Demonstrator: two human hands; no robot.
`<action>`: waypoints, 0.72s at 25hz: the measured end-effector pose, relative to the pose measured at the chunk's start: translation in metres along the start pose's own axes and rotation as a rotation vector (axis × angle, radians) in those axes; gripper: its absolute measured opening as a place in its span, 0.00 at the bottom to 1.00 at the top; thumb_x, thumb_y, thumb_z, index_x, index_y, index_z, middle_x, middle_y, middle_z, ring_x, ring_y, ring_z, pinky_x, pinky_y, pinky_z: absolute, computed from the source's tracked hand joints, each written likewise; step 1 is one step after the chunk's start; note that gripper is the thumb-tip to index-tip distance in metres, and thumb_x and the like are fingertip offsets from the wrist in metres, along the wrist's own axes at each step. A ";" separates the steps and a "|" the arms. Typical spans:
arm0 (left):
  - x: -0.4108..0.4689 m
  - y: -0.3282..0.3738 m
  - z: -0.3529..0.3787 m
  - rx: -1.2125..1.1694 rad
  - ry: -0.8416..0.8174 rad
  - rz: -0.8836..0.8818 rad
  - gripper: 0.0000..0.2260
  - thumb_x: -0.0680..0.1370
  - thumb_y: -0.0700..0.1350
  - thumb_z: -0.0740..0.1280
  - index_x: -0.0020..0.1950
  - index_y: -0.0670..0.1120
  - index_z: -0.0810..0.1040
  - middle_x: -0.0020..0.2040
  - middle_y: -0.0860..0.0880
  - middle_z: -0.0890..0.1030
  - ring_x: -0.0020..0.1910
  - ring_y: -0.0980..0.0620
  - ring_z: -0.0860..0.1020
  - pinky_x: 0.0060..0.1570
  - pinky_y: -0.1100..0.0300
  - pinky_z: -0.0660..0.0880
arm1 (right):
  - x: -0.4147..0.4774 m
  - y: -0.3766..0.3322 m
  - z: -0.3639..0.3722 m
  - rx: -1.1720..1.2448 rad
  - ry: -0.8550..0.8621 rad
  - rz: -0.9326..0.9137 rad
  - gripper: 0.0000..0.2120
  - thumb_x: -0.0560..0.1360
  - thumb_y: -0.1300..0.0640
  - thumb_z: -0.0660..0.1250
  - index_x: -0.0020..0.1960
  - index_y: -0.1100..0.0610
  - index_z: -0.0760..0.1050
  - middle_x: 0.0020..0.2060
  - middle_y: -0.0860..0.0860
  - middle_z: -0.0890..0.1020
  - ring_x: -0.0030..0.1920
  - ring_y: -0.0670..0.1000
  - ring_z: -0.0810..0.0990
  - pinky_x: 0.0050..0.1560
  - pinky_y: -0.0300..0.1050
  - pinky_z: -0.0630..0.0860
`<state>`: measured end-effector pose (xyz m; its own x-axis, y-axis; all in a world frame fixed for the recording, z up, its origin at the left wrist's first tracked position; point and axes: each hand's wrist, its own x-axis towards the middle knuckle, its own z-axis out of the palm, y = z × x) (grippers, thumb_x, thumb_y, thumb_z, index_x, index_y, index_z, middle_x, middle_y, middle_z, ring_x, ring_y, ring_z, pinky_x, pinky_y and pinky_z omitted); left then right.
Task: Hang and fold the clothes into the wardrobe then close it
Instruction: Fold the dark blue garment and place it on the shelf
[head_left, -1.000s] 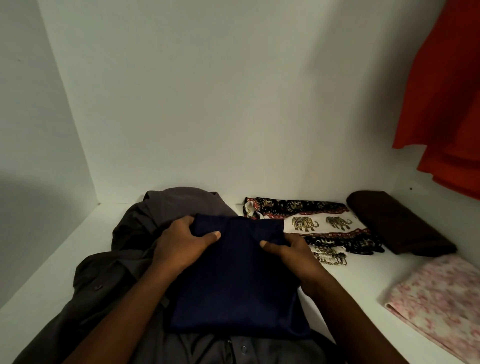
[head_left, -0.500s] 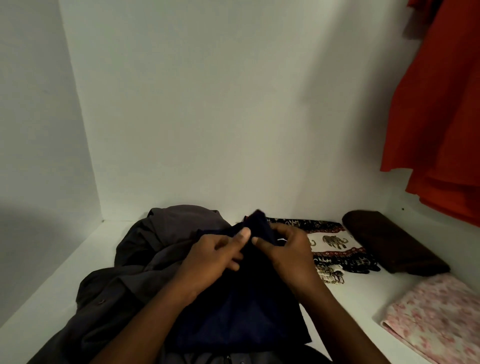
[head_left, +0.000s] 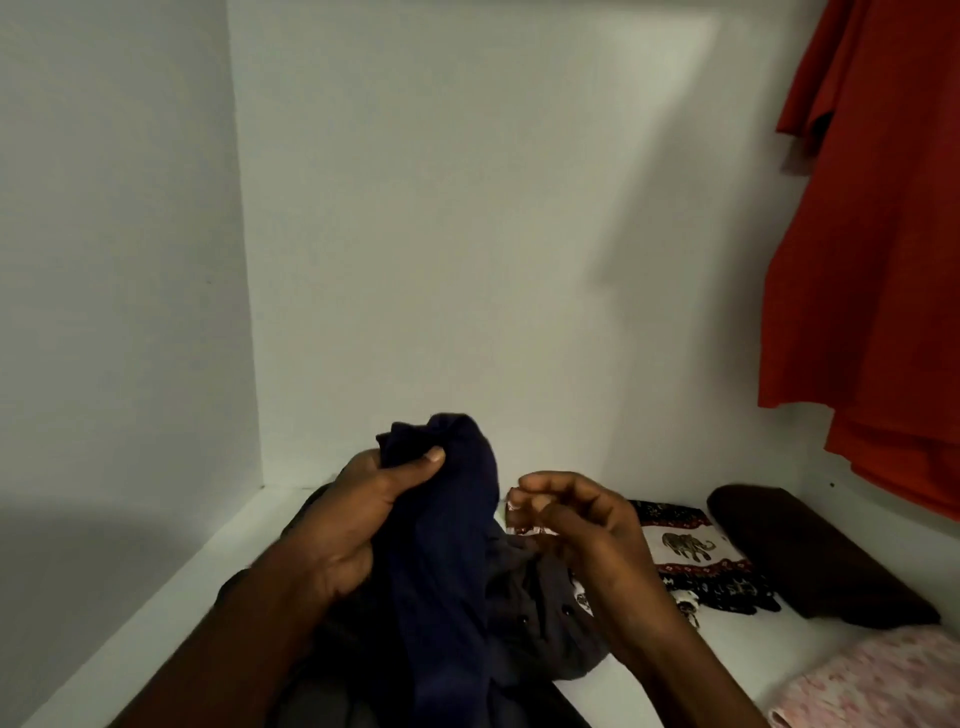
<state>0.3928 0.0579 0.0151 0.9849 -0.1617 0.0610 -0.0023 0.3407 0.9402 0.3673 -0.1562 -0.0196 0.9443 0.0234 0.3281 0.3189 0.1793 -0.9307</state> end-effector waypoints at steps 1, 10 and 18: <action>-0.009 0.013 0.004 0.004 -0.036 0.014 0.17 0.75 0.44 0.72 0.61 0.36 0.82 0.57 0.37 0.85 0.53 0.42 0.86 0.50 0.54 0.84 | 0.001 0.005 -0.011 -0.011 0.042 0.007 0.15 0.74 0.62 0.76 0.59 0.58 0.82 0.54 0.56 0.86 0.57 0.56 0.85 0.53 0.43 0.82; -0.060 0.052 0.025 -0.030 -0.055 0.005 0.17 0.78 0.44 0.71 0.64 0.36 0.82 0.60 0.38 0.84 0.60 0.41 0.83 0.66 0.48 0.78 | -0.038 -0.004 -0.029 0.532 -0.278 0.133 0.38 0.61 0.52 0.85 0.68 0.58 0.78 0.64 0.56 0.82 0.65 0.56 0.81 0.58 0.50 0.82; -0.054 -0.100 -0.053 0.387 0.542 -0.281 0.09 0.84 0.44 0.67 0.48 0.40 0.81 0.43 0.41 0.80 0.40 0.45 0.79 0.43 0.55 0.76 | -0.051 0.078 -0.042 -0.335 0.028 0.518 0.09 0.78 0.54 0.72 0.53 0.59 0.84 0.47 0.55 0.88 0.47 0.54 0.87 0.48 0.48 0.84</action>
<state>0.3493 0.0820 -0.1005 0.9043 0.3214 -0.2811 0.3017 -0.0151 0.9533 0.3474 -0.1843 -0.1156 0.9836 -0.0014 -0.1805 -0.1782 -0.1669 -0.9697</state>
